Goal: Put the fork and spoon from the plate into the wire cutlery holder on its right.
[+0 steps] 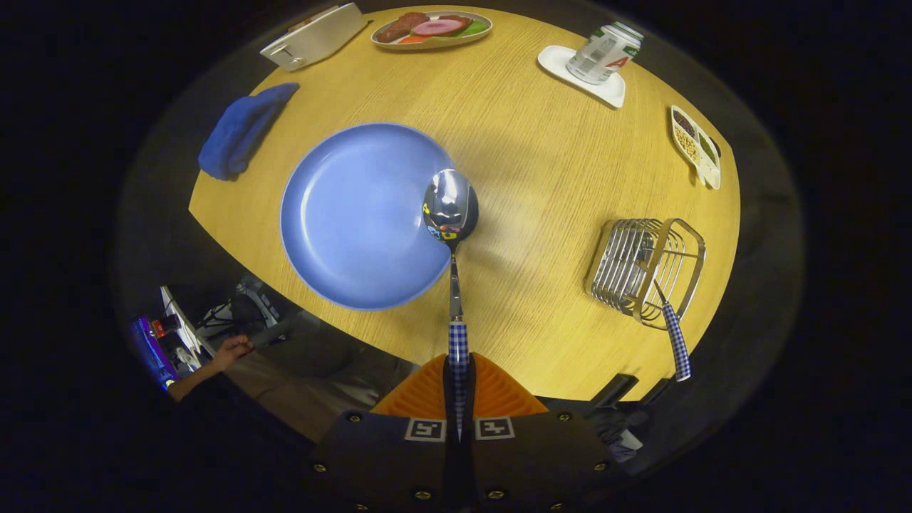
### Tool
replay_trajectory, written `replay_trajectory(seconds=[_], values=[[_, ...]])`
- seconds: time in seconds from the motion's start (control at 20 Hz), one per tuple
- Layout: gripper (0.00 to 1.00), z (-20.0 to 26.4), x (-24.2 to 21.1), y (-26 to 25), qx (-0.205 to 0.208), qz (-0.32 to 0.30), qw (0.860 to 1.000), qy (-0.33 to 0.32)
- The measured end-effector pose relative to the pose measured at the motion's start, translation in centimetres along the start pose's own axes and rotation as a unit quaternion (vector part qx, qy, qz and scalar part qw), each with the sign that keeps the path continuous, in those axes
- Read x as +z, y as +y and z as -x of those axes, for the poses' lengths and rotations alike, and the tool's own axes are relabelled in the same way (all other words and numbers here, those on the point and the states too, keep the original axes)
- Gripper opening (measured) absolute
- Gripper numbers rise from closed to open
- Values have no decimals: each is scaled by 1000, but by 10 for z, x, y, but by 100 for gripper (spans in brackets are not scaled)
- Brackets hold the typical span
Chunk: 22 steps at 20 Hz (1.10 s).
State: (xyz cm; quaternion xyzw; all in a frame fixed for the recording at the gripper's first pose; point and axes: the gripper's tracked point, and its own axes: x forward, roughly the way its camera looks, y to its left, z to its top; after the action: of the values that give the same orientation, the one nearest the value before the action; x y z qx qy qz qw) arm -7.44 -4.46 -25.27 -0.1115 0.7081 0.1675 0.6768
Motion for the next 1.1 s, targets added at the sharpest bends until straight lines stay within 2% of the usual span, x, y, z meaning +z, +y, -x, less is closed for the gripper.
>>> replay_trajectory(seconds=[0.35, 0.5, 0.65, 1.1], values=[[1, 25, -19, -48, 11, -42, 999, 26], [1, 32, -27, -79, -12, -56, 998, 33], [1, 41, -37, -91, 9, -87, 995, 41], [1, 48, -47, -135, 29, -171, 981, 83]])
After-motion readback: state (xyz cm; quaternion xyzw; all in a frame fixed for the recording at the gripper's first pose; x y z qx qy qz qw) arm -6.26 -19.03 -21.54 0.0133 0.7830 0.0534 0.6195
